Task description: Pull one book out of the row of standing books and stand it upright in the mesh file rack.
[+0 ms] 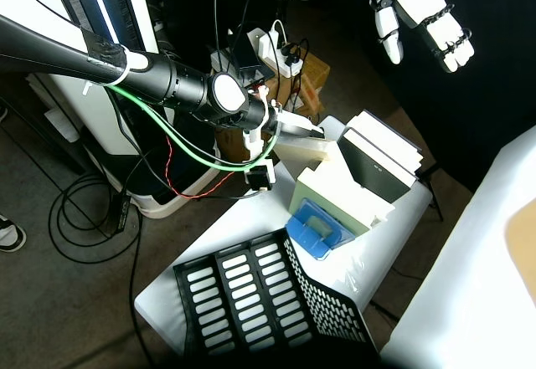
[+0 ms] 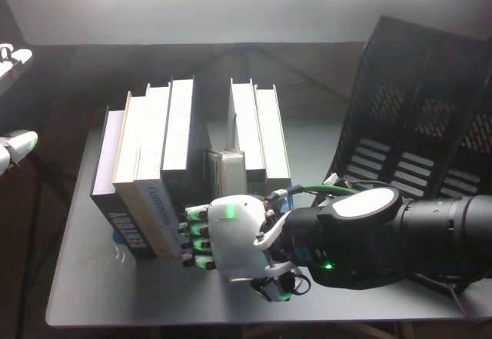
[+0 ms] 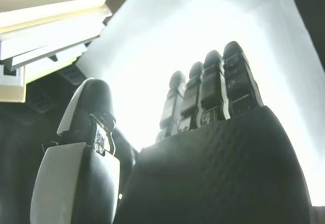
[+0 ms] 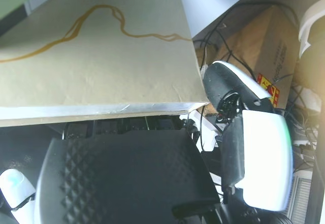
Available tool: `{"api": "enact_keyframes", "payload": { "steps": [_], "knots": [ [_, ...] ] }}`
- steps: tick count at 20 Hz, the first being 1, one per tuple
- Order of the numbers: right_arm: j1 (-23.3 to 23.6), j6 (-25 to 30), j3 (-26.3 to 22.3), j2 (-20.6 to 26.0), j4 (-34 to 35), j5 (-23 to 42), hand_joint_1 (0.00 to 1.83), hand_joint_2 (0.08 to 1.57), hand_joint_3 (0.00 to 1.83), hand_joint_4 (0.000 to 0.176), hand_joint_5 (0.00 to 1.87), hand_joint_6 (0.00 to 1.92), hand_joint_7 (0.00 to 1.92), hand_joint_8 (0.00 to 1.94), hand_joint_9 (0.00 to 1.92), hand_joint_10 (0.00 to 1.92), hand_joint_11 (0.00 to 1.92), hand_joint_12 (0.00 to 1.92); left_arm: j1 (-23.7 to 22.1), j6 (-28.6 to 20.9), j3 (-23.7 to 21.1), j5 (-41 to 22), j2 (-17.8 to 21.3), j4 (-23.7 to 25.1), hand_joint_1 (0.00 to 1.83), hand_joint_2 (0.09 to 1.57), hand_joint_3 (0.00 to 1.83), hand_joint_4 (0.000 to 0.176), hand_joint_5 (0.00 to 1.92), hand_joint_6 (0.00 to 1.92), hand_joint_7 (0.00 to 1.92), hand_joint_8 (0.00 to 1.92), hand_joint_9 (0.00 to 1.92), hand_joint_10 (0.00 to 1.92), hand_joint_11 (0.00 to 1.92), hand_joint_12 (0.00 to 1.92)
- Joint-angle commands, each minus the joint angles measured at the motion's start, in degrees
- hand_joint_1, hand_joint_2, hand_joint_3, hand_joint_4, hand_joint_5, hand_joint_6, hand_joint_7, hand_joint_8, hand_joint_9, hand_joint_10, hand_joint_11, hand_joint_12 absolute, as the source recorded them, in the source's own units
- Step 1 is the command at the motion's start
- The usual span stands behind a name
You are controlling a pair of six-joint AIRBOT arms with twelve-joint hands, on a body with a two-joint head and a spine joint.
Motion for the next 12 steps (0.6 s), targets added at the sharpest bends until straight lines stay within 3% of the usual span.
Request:
{"api": "enact_keyframes", "payload": {
  "steps": [1, 6, 8, 9, 12],
  "knots": [
    [0.3, -0.75, 0.25, 0.93, -0.71, -1.07, 0.32, 1.06, 0.62, 0.0, 0.1, 0.0, 0.13, 0.0, 0.09, 0.0, 0.0, 0.63, -0.21, 0.03, 0.3, -7.18, 0.18, -0.73, 0.49, 1.42, 0.0, 0.0, 0.04, 0.03, 0.0, 0.0, 0.0, 0.0, 0.0, 0.0],
    [0.3, -0.74, -1.1, 0.93, 0.03, -0.49, 0.32, 1.06, 0.62, 0.0, 0.1, 0.0, 0.13, 0.0, 0.09, 0.0, 0.0, 0.63, -0.21, -0.24, 0.38, -7.09, -0.15, -0.74, 0.51, 1.43, 0.0, 0.0, 0.03, 0.03, 0.0, 0.0, 0.0, 0.0, 0.0, 0.0],
    [0.3, -0.74, -1.48, 0.93, 0.03, -0.34, 0.32, 1.06, 0.62, 0.0, 0.1, 0.0, 0.13, 0.0, 0.09, 0.0, 0.0, 0.63, -0.13, -0.28, 0.35, -7.11, -0.25, -0.86, 0.53, 1.42, 0.0, 0.01, 0.03, 0.03, 0.0, 0.0, 0.0, 0.0, 0.0, 0.0],
    [0.3, -0.74, -1.62, 0.93, 0.03, -0.15, 0.32, 1.06, 0.62, 0.0, 0.1, 0.0, 0.13, 0.0, 0.09, 0.0, 0.0, 0.63, -0.06, -0.31, 0.32, -7.11, -0.32, -0.88, 0.54, 1.42, 0.0, 0.0, 0.04, 0.03, 0.0, 0.0, 0.0, 0.0, 0.0, 0.0],
    [0.29, -0.74, -1.45, 0.93, 0.76, -0.07, 0.32, 1.06, 0.62, 0.0, 0.1, 0.0, 0.13, 0.0, 0.09, 0.0, 0.0, 0.63, 0.01, -0.47, 0.33, -7.08, -0.3, -0.92, 0.49, 1.42, 0.0, 0.0, 0.04, 0.03, 0.0, 0.0, 0.0, 0.0, 0.0, 0.0]
  ]
}}
